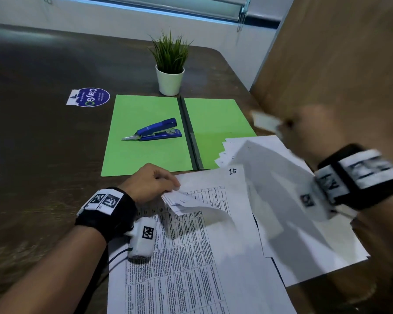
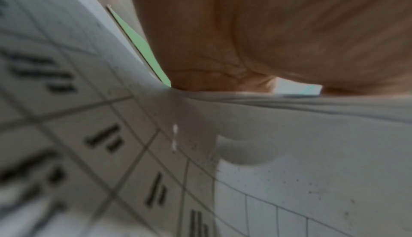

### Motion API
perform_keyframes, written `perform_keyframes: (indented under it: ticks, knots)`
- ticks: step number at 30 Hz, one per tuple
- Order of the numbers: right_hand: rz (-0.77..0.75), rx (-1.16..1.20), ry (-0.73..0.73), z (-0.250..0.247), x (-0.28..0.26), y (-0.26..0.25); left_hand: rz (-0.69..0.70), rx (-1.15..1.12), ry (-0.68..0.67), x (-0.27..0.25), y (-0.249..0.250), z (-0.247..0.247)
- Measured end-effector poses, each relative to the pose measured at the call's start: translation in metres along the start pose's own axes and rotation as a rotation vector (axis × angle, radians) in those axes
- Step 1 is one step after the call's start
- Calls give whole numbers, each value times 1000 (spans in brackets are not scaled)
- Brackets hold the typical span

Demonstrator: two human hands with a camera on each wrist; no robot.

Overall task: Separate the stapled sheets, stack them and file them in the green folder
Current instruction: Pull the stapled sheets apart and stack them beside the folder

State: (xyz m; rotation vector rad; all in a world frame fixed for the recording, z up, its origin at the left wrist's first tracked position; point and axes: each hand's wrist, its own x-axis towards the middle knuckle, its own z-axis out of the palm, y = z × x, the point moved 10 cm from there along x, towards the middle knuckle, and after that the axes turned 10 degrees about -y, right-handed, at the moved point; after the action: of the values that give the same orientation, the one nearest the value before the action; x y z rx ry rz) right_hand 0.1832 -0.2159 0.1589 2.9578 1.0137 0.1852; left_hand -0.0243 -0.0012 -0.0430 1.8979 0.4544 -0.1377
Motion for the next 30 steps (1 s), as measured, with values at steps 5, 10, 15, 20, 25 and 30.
perform_keyframes:
  ticks: [5,10,15,20,25,30]
  knots:
    - [77,189,-390,144,-11,-4,3,-19,-16,-6,5,1]
    - [45,654,-319,146,-25,-11,-26,-136,-98,-6,-4,4]
    - [-51,1306,-735,173,-60,-48,21,-10,-273,-5,-2,10]
    - [17,1189,-609,206,-62,-38,115,53,-108,0,10,-3]
    - [43,1303,-562,203,-75,-69,167,-57,-58,0,29,1]
    - [-49,1346,-383,184,-75,-84,18,36,-112,1,9,18]
